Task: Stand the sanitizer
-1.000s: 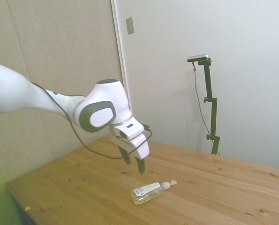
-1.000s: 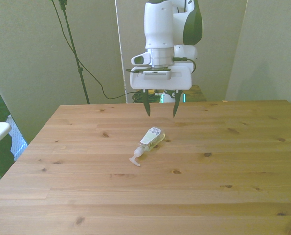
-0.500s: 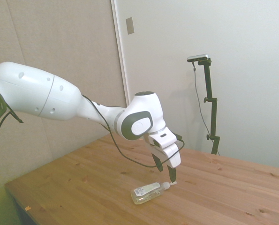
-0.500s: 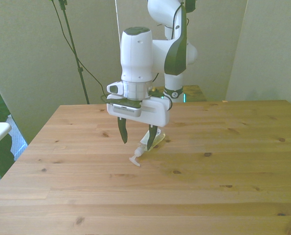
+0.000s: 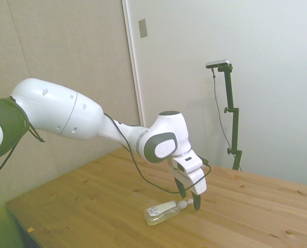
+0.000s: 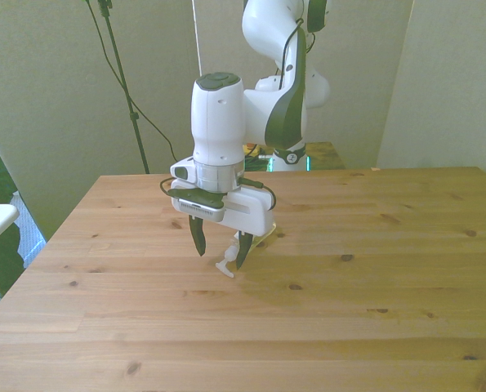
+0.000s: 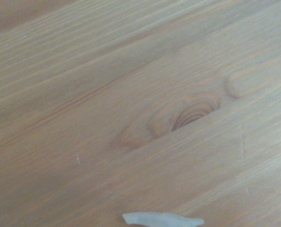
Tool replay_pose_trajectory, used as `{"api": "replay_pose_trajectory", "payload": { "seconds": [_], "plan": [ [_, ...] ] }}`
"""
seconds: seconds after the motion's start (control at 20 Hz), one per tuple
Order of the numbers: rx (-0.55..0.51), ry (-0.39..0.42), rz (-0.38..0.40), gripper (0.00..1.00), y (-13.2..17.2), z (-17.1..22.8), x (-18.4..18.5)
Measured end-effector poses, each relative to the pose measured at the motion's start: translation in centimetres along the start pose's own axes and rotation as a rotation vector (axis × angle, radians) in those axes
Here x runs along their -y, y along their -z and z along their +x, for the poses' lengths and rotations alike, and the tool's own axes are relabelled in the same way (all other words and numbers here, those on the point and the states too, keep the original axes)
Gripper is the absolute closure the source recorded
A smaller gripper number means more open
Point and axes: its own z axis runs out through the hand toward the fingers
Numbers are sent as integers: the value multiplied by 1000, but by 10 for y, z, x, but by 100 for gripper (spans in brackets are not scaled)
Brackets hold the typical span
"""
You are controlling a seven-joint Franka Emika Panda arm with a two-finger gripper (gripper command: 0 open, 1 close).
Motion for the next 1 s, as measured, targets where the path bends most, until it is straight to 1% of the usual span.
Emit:
{"api": "replay_pose_trajectory", "payload": {
  "seconds": [0.2, 1.0],
  "plan": [
    [17, -11, 0, 100, -10, 2, 2],
    [52, 20, 27, 100, -12, 5, -2]
  ]
}}
